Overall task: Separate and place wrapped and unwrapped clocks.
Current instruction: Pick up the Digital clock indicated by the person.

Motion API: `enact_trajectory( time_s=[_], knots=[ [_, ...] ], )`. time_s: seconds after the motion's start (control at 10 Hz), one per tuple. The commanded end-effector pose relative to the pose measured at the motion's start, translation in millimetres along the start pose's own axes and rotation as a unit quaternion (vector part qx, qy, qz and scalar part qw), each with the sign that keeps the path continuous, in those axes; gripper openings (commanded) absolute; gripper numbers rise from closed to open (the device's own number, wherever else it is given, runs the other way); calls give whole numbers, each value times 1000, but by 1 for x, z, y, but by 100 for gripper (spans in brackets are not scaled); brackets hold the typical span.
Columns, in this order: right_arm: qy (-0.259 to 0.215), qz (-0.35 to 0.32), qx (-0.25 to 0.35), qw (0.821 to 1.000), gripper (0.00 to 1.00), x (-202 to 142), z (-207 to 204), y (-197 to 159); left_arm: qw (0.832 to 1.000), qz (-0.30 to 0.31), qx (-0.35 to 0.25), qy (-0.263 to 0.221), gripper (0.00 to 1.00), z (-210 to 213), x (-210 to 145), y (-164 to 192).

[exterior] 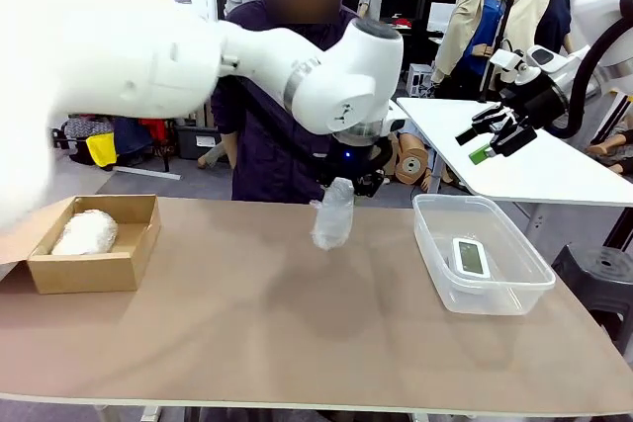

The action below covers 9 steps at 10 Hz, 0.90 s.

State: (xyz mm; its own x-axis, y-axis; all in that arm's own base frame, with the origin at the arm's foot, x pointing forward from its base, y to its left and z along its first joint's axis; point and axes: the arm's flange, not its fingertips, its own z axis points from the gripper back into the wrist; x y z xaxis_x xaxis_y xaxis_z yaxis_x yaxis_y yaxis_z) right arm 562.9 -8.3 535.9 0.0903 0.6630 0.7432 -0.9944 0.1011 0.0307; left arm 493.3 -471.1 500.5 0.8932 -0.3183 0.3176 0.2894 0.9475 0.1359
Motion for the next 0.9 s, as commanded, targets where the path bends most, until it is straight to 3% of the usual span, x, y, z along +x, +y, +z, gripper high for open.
enact_trajectory(
  time_s=[0.0, 0.6, 0.8],
  knots=[
    [9, 12, -5, 1000, 100, -1, -1, 3, 1000, 12, -1, 0, 0, 37, -29, 32],
    [9, 12, -5, 1000, 100, -1, -1, 3, 996, 20, -82, 18, 0, 124, 12, 90],
    [9, 12, -5, 1000, 100, -1, -1, 3, 997, 39, -70, 15, 0, 149, 26, 87]
  ],
)
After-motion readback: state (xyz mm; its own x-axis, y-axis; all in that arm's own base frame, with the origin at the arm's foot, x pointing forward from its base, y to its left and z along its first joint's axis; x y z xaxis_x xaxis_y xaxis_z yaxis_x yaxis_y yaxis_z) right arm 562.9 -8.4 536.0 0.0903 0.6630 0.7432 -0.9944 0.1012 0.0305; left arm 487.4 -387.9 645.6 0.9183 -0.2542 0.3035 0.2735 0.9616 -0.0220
